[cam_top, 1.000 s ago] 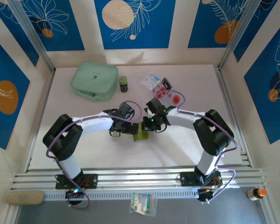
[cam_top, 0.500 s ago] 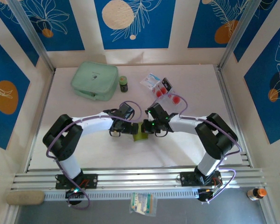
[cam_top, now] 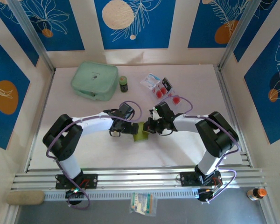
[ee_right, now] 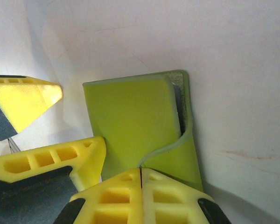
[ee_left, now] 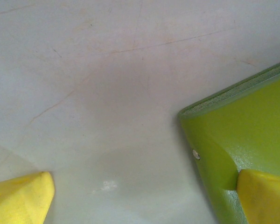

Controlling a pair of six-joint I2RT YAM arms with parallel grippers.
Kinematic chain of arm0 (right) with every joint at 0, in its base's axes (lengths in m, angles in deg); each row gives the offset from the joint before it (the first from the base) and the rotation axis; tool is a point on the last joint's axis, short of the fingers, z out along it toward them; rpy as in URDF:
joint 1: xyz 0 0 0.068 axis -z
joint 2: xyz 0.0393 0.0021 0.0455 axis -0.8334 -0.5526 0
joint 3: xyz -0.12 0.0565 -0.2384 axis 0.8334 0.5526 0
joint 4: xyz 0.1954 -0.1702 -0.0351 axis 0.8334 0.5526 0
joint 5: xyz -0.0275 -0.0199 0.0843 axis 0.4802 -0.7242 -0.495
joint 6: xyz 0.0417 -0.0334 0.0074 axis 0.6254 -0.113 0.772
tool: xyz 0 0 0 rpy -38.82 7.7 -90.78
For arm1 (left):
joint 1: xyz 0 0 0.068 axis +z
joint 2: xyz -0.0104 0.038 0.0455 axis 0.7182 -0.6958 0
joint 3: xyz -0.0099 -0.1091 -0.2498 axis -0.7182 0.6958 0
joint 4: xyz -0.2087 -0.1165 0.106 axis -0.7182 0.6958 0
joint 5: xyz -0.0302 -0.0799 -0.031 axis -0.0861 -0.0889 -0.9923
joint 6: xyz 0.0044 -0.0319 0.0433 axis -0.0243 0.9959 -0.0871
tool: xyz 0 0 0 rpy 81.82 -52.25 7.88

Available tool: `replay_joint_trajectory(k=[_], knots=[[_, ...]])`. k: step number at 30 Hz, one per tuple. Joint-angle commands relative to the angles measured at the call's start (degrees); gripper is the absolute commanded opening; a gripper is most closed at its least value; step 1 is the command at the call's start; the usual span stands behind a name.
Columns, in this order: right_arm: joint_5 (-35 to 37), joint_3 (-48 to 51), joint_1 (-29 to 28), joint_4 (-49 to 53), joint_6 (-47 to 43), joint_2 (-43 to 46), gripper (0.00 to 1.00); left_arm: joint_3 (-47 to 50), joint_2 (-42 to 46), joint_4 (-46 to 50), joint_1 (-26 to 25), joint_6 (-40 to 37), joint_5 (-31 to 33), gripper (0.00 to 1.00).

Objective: Put the credit cards into the card holder

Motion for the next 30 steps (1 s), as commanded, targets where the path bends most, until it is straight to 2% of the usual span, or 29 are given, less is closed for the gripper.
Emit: replay_joint_trajectory(k=[1, 12, 30], knots=[[0.8, 0.9, 0.9, 8.4, 0.3, 1.6, 0.00, 0.7, -0.8, 3.9, 0.0, -0.9, 1.8, 1.00], [-0.4, -5.2, 1.2, 10.3, -0.5, 0.9, 0.00, 0.8, -0.9, 3.9, -0.1, -0.8, 1.6, 1.00], [-0.4, -7.0, -1.4, 10.0, -0.2, -3.2, 0.00, 1.0, -0.7, 3.8, -0.2, -0.8, 1.7, 1.00]])
